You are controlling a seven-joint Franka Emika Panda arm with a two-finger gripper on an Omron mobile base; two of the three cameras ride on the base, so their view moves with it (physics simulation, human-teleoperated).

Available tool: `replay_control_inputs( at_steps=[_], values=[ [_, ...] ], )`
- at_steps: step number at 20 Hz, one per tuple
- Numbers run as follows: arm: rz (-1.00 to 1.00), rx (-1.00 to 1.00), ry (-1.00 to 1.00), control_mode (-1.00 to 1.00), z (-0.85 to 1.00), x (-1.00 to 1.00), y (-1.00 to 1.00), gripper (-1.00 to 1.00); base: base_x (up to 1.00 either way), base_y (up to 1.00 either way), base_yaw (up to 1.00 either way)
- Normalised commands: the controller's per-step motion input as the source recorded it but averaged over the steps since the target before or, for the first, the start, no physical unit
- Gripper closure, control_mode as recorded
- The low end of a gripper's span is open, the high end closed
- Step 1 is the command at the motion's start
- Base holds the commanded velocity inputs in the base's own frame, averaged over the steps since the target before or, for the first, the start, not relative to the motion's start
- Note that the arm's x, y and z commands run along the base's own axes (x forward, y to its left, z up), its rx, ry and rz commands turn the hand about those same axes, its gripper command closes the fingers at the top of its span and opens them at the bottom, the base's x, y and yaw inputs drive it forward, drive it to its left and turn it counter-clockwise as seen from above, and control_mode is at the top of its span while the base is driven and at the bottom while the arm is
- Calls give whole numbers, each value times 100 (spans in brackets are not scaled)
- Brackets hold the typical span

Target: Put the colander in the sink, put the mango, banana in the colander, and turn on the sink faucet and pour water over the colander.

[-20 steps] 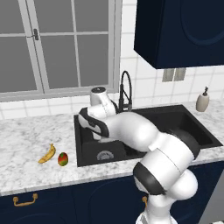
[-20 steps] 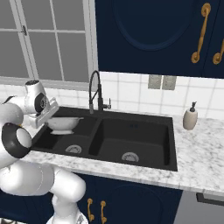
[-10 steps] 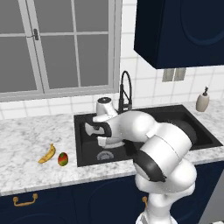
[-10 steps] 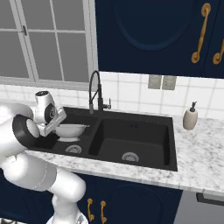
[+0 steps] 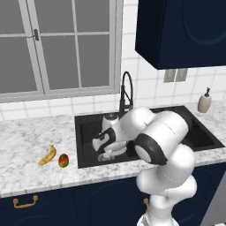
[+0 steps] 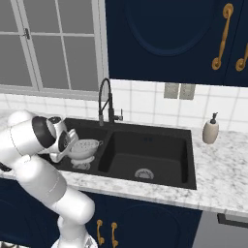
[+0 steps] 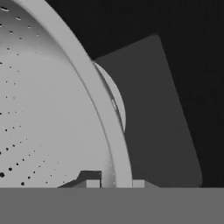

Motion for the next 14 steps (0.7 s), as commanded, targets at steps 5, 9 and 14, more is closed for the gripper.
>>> replay_control_inputs(
  at_steps=[5, 9, 14],
  values=[
    [-19, 1, -1, -100, -15, -4, 58, 100, 0, 0, 0],
    [-17, 1, 0, -100, 0, -8, 75, 100, 0, 0, 0],
    [-19, 0, 3, -100, -4, 16, 72, 100, 0, 0, 0]
  ],
)
